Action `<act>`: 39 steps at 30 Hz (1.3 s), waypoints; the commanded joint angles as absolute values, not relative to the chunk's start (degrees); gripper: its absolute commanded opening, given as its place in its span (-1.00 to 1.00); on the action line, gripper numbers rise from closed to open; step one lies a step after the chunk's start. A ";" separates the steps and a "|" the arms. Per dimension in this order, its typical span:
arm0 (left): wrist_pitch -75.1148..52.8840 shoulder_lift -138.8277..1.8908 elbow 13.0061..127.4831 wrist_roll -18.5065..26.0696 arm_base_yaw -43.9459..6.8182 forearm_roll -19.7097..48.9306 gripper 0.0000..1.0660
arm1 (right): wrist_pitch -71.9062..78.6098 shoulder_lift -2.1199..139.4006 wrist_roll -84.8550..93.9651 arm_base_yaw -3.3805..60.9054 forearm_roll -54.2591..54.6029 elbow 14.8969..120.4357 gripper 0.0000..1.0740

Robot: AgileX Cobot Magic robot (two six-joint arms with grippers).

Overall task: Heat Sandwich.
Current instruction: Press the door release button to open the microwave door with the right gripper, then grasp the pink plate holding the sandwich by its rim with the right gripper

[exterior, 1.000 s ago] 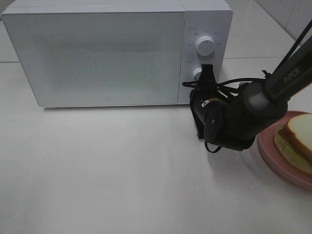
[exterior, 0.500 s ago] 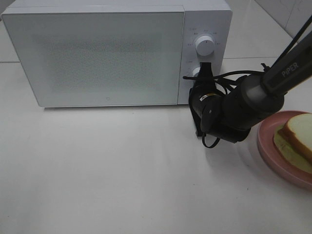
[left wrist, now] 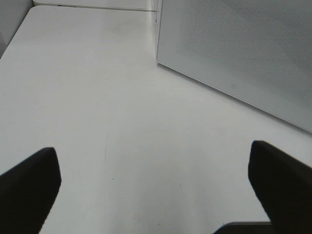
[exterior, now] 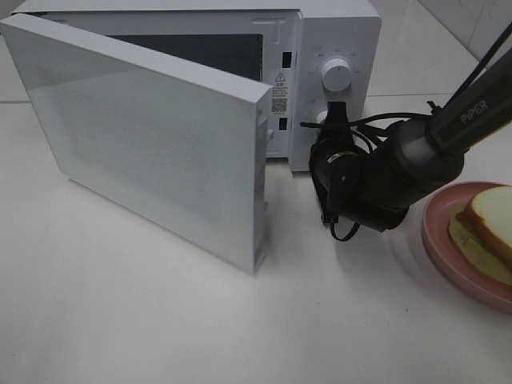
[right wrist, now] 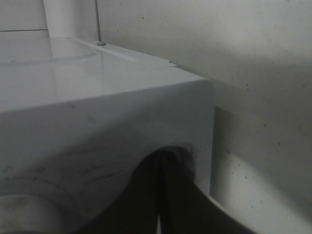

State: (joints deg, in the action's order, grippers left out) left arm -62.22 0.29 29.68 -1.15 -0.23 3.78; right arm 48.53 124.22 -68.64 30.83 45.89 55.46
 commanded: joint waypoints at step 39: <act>-61.48 1.20 29.56 -1.15 0.00 3.90 0.83 | 47.15 114.42 -65.43 33.69 43.66 45.49 -0.99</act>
